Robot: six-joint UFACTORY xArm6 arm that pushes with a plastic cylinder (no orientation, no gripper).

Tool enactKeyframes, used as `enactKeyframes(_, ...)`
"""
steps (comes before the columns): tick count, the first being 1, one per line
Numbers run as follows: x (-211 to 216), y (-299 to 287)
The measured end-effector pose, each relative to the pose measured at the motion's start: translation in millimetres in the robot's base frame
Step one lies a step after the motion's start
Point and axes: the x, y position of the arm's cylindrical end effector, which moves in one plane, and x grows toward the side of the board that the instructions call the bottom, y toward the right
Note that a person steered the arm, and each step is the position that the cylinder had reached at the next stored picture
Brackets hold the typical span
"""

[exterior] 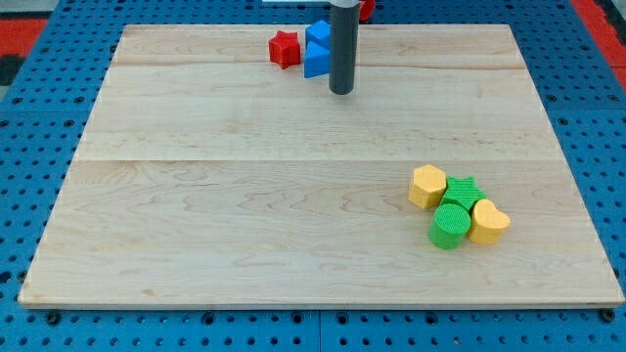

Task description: Push your arm towards the yellow heart

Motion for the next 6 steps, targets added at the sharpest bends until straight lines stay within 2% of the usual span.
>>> enactKeyframes(3, 25.4, 143.7)
enactKeyframes(6, 210.7, 214.1)
